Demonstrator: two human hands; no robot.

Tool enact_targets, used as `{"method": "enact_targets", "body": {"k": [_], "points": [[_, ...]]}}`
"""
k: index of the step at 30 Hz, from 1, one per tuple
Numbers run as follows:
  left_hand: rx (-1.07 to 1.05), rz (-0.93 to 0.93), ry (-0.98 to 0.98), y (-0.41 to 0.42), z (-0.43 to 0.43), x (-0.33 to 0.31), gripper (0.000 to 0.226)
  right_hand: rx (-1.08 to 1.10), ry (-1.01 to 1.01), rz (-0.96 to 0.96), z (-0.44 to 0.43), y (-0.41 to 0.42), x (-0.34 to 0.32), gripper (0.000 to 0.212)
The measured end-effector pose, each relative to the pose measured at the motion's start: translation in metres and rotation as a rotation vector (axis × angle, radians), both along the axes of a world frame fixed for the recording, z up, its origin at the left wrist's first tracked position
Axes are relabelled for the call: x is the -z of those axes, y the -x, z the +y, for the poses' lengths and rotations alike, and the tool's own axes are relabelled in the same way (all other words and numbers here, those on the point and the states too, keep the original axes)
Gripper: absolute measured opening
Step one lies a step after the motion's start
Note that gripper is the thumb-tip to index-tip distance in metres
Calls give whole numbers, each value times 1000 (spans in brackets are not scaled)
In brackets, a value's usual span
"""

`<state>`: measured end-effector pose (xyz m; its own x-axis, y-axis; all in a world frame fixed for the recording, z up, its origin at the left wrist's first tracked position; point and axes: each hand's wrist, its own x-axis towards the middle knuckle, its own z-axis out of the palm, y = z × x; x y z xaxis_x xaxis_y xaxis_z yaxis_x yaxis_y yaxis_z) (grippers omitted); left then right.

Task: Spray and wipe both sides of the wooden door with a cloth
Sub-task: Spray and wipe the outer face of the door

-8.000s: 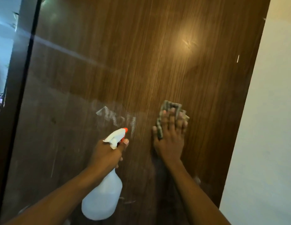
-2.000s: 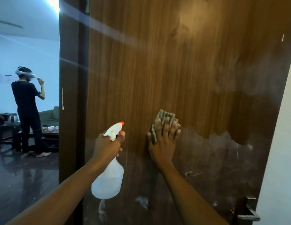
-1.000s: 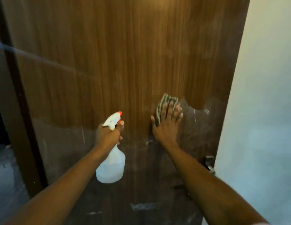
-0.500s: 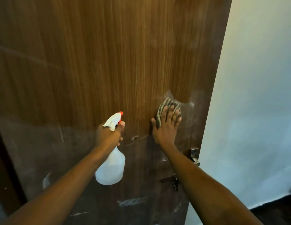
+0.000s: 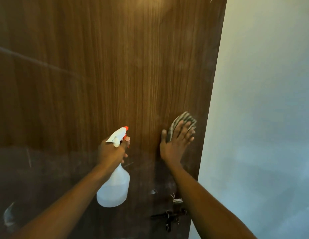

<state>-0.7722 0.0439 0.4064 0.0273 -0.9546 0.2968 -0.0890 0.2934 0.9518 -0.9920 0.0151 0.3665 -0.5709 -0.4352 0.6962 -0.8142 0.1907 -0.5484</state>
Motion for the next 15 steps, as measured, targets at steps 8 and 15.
{"method": "enact_targets", "body": {"k": [8,15], "points": [[-20,-6,10,54,6,1,41,-180,-42,584,0,45,5,80],[-15,-2,-19,90,24,14,45,-33,2,118,14,107,3,78]]}}
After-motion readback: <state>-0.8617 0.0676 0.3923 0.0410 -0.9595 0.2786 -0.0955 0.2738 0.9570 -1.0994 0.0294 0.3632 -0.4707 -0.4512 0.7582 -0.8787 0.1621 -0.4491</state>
